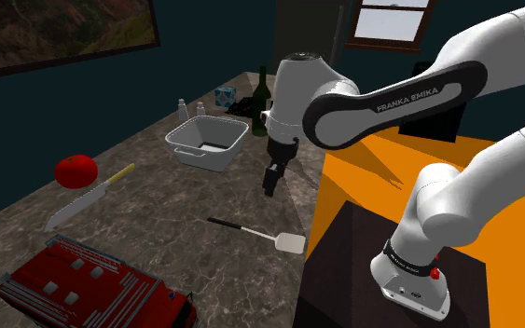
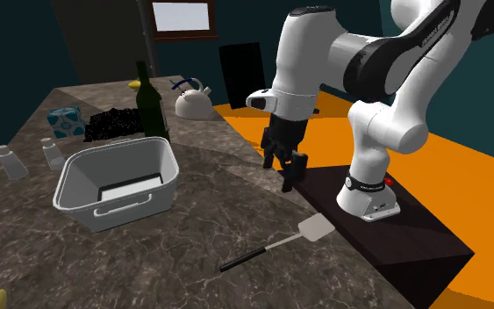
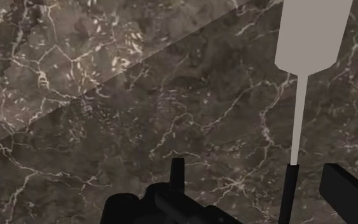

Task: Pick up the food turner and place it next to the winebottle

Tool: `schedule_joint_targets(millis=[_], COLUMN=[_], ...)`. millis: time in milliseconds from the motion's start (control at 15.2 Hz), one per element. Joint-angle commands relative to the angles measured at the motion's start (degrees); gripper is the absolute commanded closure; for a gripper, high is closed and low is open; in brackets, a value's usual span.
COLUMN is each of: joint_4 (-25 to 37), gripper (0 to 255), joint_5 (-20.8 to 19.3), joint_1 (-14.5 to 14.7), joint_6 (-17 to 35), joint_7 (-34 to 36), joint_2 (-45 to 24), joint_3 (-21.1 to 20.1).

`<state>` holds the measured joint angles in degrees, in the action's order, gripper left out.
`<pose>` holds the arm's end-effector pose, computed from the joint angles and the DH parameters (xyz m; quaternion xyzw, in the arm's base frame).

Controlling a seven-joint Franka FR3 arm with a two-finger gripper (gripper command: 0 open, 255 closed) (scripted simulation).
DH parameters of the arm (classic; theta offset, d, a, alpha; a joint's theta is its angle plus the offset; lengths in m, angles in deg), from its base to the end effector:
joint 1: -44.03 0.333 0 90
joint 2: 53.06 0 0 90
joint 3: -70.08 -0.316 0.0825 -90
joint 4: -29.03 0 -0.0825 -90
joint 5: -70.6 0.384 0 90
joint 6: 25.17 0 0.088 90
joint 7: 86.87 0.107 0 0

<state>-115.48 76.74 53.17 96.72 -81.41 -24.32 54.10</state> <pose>0.3623 0.1780 0.4520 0.9900 0.1314 0.0501 0.0074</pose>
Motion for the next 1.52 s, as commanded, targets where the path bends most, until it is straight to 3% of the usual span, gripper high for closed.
schedule_joint_targets(millis=[0,396,924,1452], joint_4=[0.4,2.1,0.2,0.2], gripper=[0,0,0,0], joint_5=[0.4,0.1,-2.0,-2.0], joint_1=[0.6,2.0,1.5,1.5], joint_6=[2.9,10.4,17.5,17.5], joint_7=[1.5,6.3,8.1,8.1], joint_2=[-3.6,-14.0,-19.5,-19.5], joint_3=[-1.8,-7.0,-8.2,-8.2])
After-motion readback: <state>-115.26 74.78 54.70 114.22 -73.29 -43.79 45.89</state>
